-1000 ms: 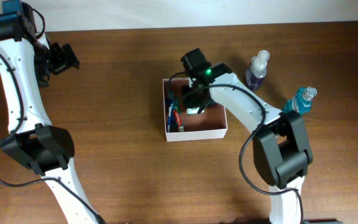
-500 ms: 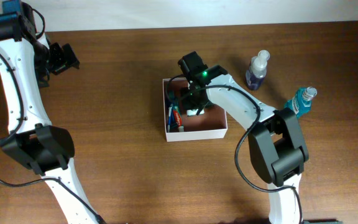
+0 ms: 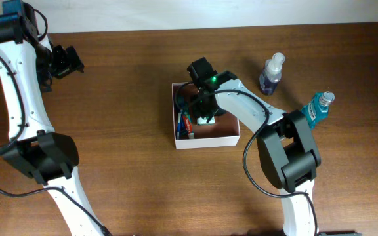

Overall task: Pack container
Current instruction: 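Lower the soap into the box and open the right gripper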

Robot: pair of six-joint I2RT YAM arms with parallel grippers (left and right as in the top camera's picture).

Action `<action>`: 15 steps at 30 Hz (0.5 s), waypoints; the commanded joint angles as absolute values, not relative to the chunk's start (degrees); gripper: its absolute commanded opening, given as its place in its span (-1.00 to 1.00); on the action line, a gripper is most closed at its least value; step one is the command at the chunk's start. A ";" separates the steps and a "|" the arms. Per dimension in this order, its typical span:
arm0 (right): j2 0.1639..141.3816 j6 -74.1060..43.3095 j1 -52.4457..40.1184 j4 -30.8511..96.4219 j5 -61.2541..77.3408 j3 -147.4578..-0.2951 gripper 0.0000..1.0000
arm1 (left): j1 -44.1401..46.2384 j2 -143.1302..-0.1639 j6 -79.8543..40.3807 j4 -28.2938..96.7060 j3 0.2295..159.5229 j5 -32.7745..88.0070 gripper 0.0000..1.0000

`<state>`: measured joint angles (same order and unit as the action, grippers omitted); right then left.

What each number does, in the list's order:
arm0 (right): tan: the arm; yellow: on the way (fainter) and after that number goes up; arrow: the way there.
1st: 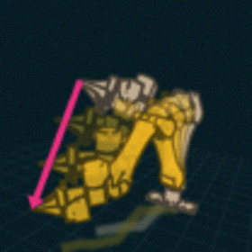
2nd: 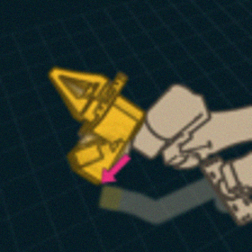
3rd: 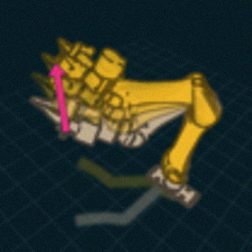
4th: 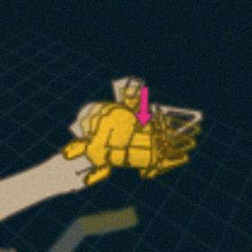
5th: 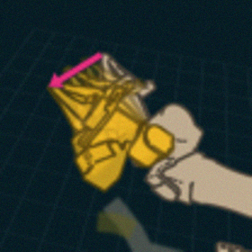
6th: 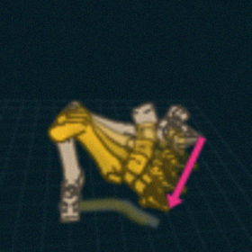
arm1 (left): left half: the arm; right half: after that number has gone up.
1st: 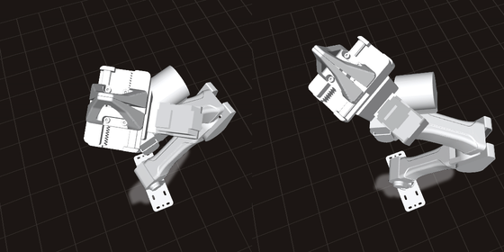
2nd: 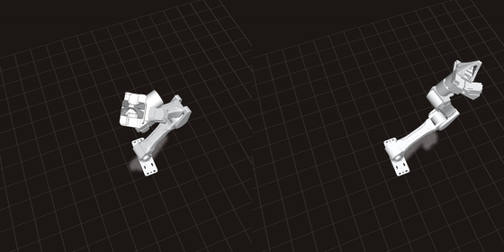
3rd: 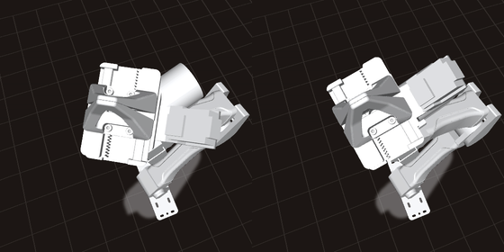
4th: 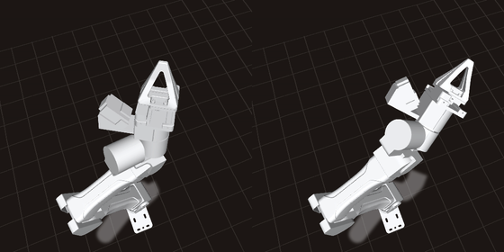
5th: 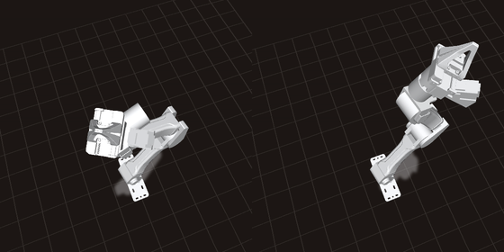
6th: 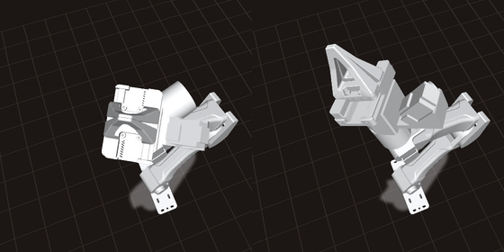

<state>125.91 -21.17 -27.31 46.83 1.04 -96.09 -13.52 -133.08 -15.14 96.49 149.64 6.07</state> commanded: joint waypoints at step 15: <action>125.73 -21.21 -27.38 53.32 0.62 -104.51 0.58 | -13.67 -131.28 -14.22 96.53 149.34 6.66 0.99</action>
